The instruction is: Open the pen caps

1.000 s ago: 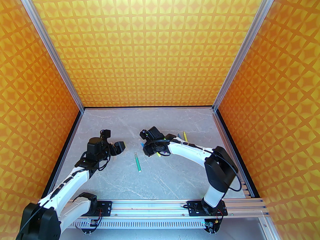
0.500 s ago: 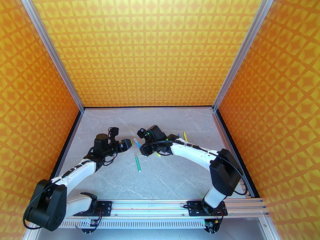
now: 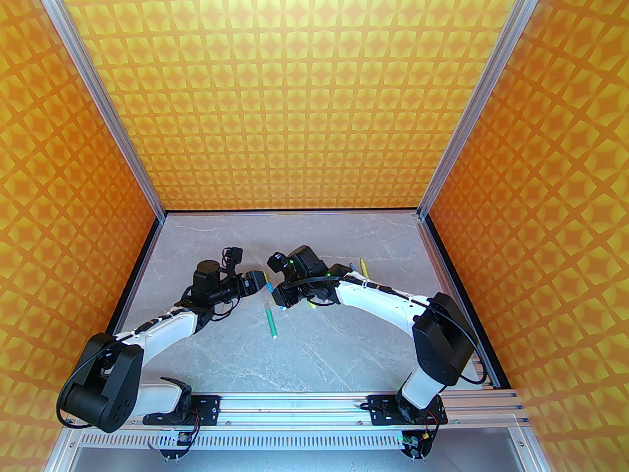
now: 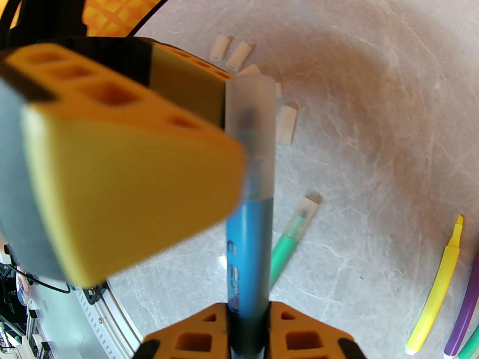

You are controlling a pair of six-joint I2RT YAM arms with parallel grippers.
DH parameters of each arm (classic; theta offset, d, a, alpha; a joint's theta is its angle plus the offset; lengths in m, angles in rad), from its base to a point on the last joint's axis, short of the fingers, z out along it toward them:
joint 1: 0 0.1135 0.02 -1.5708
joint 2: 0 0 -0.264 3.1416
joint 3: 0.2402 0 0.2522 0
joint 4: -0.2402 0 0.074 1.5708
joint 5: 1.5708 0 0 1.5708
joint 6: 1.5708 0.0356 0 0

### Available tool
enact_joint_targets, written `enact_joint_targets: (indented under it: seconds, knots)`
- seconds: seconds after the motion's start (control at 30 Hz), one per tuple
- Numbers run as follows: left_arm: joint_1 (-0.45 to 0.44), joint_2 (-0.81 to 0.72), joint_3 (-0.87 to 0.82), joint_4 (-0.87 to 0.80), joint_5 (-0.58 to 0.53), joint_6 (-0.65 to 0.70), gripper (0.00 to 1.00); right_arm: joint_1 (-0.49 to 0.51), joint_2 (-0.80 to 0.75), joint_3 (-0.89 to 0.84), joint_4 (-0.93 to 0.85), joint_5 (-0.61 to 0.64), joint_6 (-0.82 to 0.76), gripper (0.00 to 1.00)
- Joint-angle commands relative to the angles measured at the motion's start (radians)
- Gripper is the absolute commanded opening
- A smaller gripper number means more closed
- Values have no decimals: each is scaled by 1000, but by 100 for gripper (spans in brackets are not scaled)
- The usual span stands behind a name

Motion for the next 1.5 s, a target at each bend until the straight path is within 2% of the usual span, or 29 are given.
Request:
enact_joint_targets:
  seconds: [0.0,0.07,0.43,0.83,0.93,1.07,1.17,1.33,1.47]
  knots:
    - [-6,12,36,66,32,-26,44,-1,-29,-3,24,-23,10,17]
    - [-8,17,41,66,36,-29,41,-1,-31,-2,27,-24,9,17]
    - [-10,31,38,92,40,-49,36,-1,-32,-4,33,-26,6,17]
    - [-14,62,44,121,46,-75,17,-1,-41,-15,35,-10,-2,17]
    - [-13,61,42,123,46,-79,12,-1,-41,-17,35,1,-3,22]
    - [-14,58,42,131,47,-92,8,-1,-38,-27,53,7,-2,35]
    - [-14,57,43,143,49,-108,4,-1,-30,-35,81,1,8,37]
    - [-14,53,41,164,61,-127,0,-1,-17,-36,103,-10,16,38]
    - [-14,51,41,167,63,-130,0,-1,-18,-36,109,-18,16,30]
